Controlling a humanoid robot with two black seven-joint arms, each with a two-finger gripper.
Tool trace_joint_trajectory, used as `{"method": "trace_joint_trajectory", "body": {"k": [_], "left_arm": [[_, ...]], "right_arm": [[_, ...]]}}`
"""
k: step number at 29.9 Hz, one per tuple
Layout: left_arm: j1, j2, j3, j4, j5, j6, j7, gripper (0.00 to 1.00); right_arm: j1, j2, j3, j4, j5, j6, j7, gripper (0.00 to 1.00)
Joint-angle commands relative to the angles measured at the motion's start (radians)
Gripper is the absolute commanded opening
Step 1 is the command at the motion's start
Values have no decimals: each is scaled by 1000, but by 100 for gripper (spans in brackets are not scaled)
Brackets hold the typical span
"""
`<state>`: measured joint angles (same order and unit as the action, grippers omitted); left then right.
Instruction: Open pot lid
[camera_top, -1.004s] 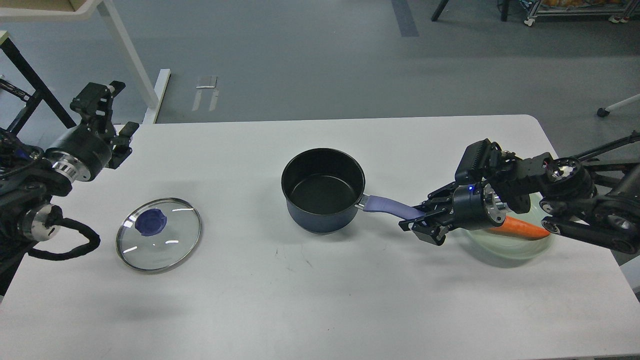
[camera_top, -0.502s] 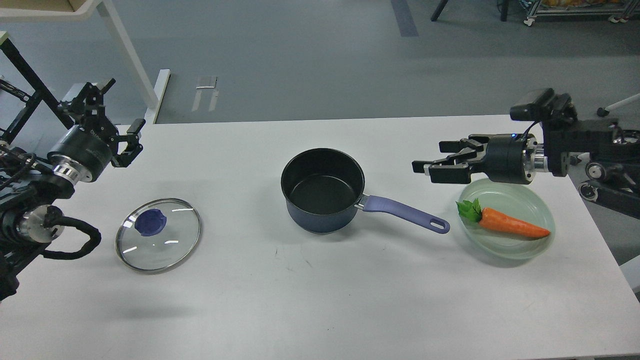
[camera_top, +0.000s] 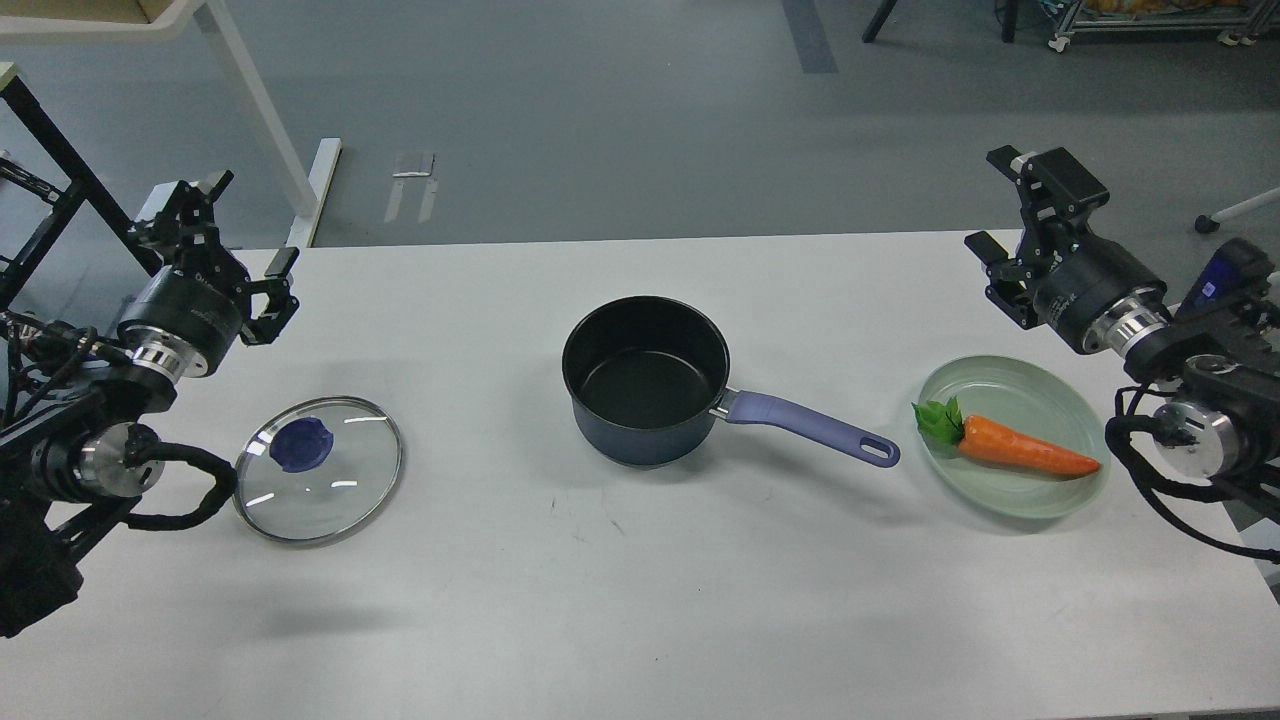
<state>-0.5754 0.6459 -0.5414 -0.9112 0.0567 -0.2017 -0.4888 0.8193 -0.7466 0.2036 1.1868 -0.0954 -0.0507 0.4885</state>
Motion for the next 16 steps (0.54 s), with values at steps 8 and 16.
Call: {"method": "trace_joint_trajectory", "body": {"k": [8,16], "left_arm": [[40,-20,-26,-41,2,-13,31,99],[83,-104,-172,-77,3,-15,95,99]], "right_arm": [[-221,173,299,-47,86,6,0,100],[-287,210,405,-42,86,17,0,100]]}}
